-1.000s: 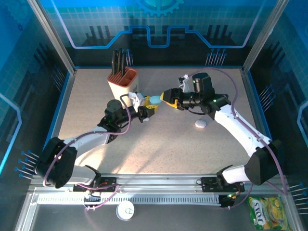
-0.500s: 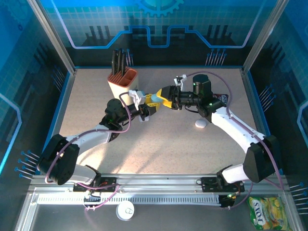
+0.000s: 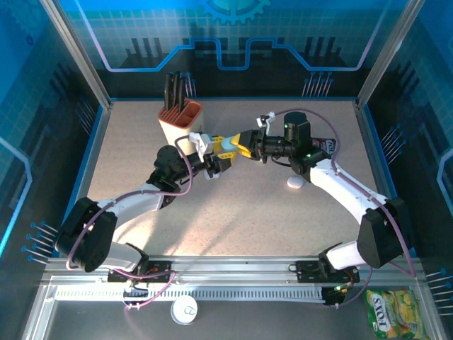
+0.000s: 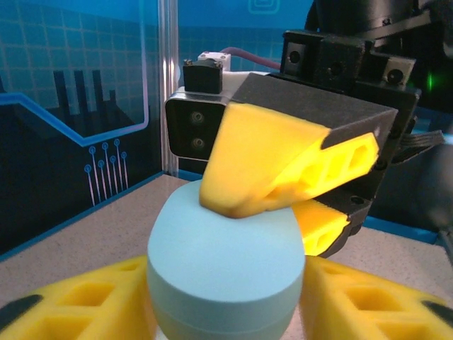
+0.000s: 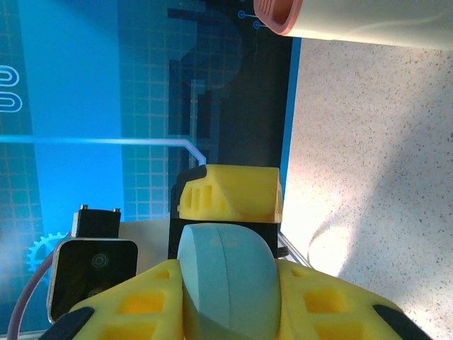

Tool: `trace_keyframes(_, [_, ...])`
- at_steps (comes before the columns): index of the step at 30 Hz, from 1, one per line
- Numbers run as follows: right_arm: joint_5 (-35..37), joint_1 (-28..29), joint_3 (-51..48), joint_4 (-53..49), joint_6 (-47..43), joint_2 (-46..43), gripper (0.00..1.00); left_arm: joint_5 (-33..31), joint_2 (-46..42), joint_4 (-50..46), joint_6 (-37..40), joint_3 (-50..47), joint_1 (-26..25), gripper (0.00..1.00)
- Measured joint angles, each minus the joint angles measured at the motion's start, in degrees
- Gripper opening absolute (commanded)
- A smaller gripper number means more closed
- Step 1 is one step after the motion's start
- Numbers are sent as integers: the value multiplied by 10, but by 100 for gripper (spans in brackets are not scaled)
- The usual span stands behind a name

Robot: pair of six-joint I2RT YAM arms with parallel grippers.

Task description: Insert wireless bluetooth earbuds into charging case

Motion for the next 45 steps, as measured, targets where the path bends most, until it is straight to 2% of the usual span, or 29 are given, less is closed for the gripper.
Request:
trace_keyframes(3, [5, -8, -6, -22, -23, -2, 23, 1, -4, -12, 6, -2, -2, 98])
trace_keyframes(4, [8, -14, -9, -36, -35, -5, 23, 1, -10, -25, 14, -4, -2, 99])
trace_keyframes(13, [69, -60, -46, -173, -174, -23, 23, 12, -109, -227, 139, -26, -2, 99])
trace_keyframes(19, [83, -60, -74, -181, -210, 27, 22, 21, -125, -354, 209, -26, -2, 99])
trace_keyframes(32, [103, -60, -129, -140, -210, 169, 22, 26, -124, -436, 264, -25, -2, 99])
trace_keyframes(35, [111, -60, -135, -134, -210, 178, 31, 26, -122, -446, 271, -25, -2, 99])
trace_keyframes(39, [122, -60, -134, -137, -216, 177, 50, 27, -121, -447, 271, -25, -2, 99])
trace_keyframes(45, [168, -63, -123, -202, -246, 139, 72, -1, -122, -438, 238, -28, 0, 99])
